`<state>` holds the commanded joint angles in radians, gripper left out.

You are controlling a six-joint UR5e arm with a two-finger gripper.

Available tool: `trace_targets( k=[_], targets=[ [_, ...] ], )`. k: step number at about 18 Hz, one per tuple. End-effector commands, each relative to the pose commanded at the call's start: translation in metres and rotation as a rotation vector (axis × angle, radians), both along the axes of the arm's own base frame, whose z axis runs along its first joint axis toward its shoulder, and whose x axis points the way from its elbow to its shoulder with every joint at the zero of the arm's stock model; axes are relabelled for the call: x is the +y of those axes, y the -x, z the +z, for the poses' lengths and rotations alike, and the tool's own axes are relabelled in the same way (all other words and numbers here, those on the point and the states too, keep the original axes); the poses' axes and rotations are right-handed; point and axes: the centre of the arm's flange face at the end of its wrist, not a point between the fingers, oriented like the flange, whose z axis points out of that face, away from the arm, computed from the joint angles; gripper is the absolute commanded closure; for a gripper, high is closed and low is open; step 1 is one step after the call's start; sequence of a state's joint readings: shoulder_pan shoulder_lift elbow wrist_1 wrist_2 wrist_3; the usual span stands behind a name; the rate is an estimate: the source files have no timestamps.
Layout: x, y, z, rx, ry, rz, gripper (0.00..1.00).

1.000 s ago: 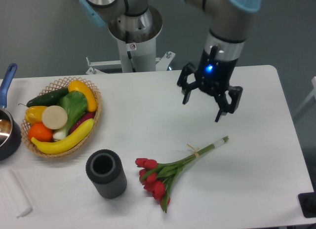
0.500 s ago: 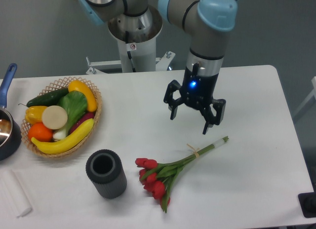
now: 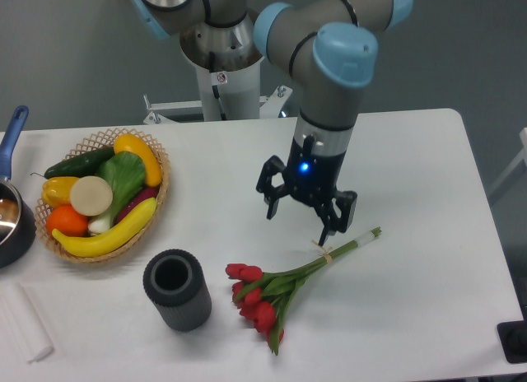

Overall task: Pick up the flowers from the table
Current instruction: 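Lower the open gripper onto the tulip stems near the twine tie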

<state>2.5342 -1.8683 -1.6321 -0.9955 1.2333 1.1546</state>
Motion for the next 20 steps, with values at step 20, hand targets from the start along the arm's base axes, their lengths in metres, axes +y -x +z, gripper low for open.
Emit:
trace_targets(
  k=[20],
  targets=[
    [0.026, 0.009, -0.133, 0.008, 0.204, -0.122, 0.0]
  ],
)
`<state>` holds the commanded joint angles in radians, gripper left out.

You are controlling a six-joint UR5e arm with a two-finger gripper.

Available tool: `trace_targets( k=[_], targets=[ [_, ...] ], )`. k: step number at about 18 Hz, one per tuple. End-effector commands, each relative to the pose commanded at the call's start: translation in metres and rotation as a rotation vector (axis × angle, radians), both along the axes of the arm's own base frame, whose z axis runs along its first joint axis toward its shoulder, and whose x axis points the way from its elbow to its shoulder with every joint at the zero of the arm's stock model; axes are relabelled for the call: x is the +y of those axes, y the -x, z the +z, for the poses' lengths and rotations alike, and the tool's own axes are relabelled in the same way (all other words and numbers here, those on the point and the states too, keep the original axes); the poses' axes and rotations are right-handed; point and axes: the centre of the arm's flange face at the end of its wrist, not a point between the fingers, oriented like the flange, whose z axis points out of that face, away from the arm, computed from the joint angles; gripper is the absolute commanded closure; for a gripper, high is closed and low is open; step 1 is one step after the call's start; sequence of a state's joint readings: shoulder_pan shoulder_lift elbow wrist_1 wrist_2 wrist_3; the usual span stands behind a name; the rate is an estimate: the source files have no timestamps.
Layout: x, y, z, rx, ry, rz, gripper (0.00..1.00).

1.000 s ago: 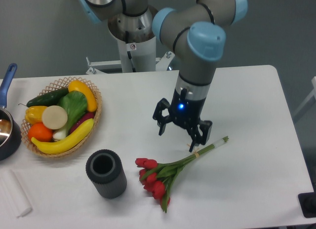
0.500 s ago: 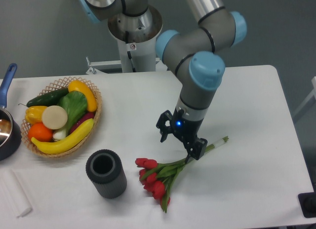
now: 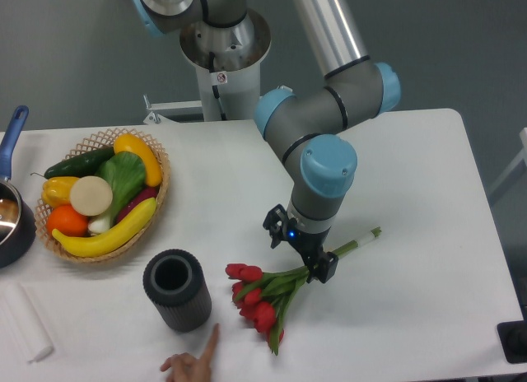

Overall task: Pick up the flowers from the table
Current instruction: 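Lower the open gripper onto the tulip stems near the twine tie, then close the gripper around the tulip stems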

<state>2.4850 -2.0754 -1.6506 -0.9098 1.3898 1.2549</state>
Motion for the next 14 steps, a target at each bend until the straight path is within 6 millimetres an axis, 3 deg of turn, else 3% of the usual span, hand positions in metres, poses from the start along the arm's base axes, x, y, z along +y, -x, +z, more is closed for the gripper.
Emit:
trace_targets(
  k=[14],
  targets=[
    [0.025, 0.0, -0.027, 0.021, 0.029, 0.053, 0.0]
  ],
)
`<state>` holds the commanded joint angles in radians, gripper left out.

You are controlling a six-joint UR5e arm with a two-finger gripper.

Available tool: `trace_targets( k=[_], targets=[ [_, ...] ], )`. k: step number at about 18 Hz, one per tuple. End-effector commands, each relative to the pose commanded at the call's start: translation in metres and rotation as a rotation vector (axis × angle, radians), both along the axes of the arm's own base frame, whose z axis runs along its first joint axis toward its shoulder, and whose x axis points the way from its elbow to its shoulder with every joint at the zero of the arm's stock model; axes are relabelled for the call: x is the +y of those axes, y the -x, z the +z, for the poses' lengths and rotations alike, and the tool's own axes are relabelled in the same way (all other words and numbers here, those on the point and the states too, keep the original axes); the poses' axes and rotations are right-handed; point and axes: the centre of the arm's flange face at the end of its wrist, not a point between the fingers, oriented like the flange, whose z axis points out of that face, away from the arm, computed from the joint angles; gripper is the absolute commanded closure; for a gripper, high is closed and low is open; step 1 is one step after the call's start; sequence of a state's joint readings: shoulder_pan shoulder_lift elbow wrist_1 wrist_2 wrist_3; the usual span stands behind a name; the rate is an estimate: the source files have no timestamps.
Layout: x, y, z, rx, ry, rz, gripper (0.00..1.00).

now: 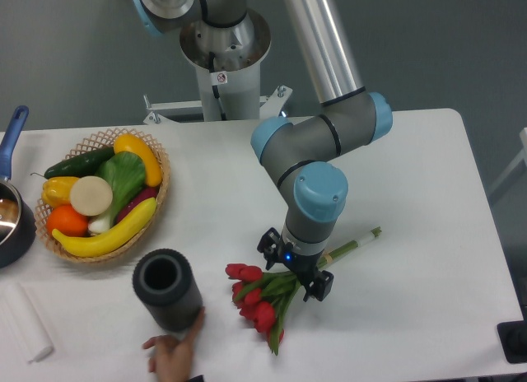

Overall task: Pick up the flowers from the table
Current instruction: 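Close the gripper around the tulip stems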

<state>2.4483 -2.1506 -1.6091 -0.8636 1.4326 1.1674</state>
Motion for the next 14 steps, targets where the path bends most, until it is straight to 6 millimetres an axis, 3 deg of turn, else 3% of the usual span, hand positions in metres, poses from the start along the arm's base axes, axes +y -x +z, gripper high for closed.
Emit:
trace_targets(
  k=[13, 14],
  targets=[
    [0.009, -0.012, -0.013, 0.04, -0.004, -0.005, 0.0],
    [0.009, -0.013, -0.014, 0.039, -0.003, -0.005, 0.04]
  ],
)
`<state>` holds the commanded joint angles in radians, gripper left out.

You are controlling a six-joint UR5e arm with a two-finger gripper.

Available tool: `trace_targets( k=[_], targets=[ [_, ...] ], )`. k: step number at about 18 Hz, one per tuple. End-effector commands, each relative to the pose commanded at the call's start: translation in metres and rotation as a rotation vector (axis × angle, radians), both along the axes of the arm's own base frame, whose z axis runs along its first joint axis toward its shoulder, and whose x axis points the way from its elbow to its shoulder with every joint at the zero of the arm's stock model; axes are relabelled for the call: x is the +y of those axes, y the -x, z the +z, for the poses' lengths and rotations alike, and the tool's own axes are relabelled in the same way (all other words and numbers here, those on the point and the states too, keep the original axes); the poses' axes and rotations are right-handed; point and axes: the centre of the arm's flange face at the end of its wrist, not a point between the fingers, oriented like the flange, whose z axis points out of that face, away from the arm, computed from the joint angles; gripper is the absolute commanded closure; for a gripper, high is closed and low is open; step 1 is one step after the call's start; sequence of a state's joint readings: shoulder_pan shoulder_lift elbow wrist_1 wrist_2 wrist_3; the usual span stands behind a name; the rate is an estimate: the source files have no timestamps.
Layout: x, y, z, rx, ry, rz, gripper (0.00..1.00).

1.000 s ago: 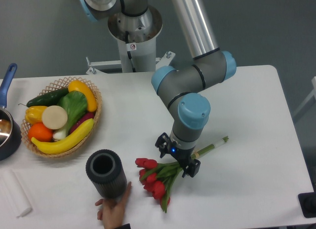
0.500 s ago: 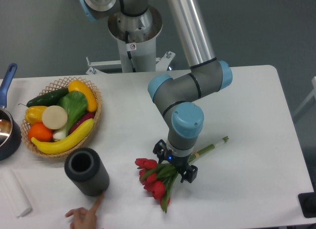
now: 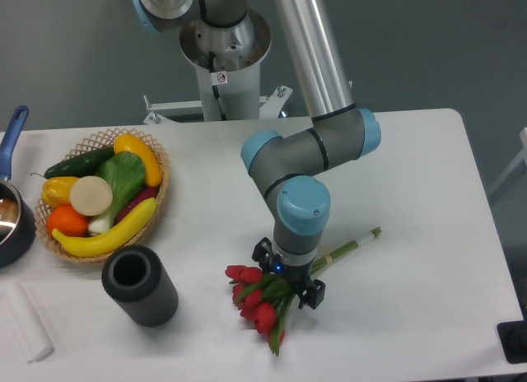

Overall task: Pick up the flowers from the table
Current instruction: 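Close the gripper around the tulip stems, then lift the gripped tulip bouquet up off the table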

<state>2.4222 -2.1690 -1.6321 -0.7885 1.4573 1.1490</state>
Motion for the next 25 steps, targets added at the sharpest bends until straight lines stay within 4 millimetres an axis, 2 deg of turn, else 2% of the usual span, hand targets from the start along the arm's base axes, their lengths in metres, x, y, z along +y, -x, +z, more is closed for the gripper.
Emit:
trace_targets(
  k=[1, 5, 9, 12, 18, 21, 25],
  targets=[
    [0.0, 0.0, 0.001, 0.001, -0.001, 0.0, 0.11],
    [0.0, 0.0, 0.002, 0.005, -0.004, -0.005, 0.28],
    [-0.001, -0.002, 0.003, 0.004, -0.004, -0.008, 0.4],
    [-0.002, -0.001, 0.006, 0.005, -0.007, -0.006, 0.55],
    [-0.004, 0.002, 0.017, 0.017, -0.019, -0.002, 0.56],
    [-0.013, 0.013, 0.042, 0.043, -0.046, 0.014, 0.55],
    [-0.015, 0.012, 0.085, 0.094, -0.09, 0.015, 0.55]
  ],
)
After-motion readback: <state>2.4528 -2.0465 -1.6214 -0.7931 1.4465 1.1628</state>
